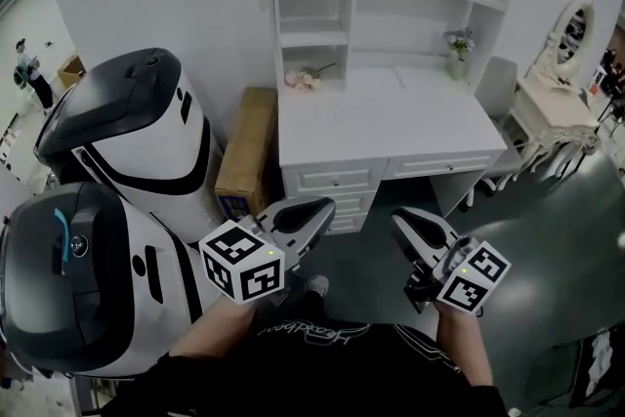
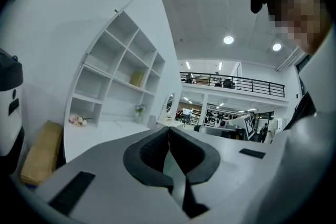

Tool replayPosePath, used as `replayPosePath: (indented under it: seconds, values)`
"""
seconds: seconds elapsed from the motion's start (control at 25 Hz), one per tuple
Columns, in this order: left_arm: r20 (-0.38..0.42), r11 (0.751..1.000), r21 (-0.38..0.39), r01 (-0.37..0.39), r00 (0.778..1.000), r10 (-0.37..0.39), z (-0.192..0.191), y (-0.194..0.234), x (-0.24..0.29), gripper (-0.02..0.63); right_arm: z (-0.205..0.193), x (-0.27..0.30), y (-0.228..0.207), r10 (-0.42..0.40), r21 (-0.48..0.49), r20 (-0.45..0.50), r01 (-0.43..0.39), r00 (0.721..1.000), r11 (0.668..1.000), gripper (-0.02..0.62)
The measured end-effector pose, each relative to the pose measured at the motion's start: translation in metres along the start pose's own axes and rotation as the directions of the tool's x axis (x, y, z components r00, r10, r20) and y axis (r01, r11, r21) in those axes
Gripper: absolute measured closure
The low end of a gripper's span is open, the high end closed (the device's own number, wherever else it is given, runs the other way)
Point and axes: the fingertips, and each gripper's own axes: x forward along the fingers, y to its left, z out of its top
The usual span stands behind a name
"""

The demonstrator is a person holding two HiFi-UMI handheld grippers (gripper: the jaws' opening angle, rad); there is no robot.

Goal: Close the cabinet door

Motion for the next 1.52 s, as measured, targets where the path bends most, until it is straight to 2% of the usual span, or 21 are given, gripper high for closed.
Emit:
replayPosePath:
  seconds: [0.28,0.48,0.64,0.8,0.96,1.16,1.32,1.52]
  values:
    - [0.01,1.0,0.019,-0.021,1.0,0.02,0.054,0.118,0.066,0.586,0.02,0.1,-0.098,0.017,0.045,-0.013,-0.016,1.0,0.999,0.541]
    - [0.024,0.999,0.011,-0.05,0.998,0.049,0.086,0.205,0.094,0.584,0.047,0.173,-0.163,0.023,0.03,-0.016,-0.022,1.0,0.999,0.541]
    - [0.038,0.996,0.051,-0.075,0.997,0.073,0.113,0.263,0.102,0.584,0.065,0.234,-0.195,0.061,0.01,-0.011,-0.061,0.998,0.998,0.541]
    - [0.096,0.985,0.095,-0.143,0.986,0.134,0.146,0.314,0.098,0.584,0.07,0.275,-0.217,0.076,-0.001,-0.031,-0.076,0.997,0.997,0.541]
    - [0.15,0.978,0.106,-0.177,0.976,0.16,0.175,0.342,0.091,0.583,0.064,0.294,-0.235,0.069,0.015,-0.061,-0.068,0.996,0.998,0.541]
    - [0.218,0.946,0.182,-0.269,0.949,0.228,0.213,0.365,0.082,0.57,0.069,0.314,-0.247,0.103,0.02,-0.068,-0.102,0.992,0.995,0.54]
    - [0.237,0.919,0.246,-0.309,0.938,0.252,0.235,0.366,0.086,0.48,0.076,0.329,-0.255,0.165,0.019,-0.062,-0.164,0.984,0.986,0.541]
    - [0.284,0.899,0.234,-0.37,0.91,0.301,0.257,0.371,0.09,0.426,0.089,0.336,-0.269,0.234,0.013,-0.076,-0.233,0.969,0.972,0.54]
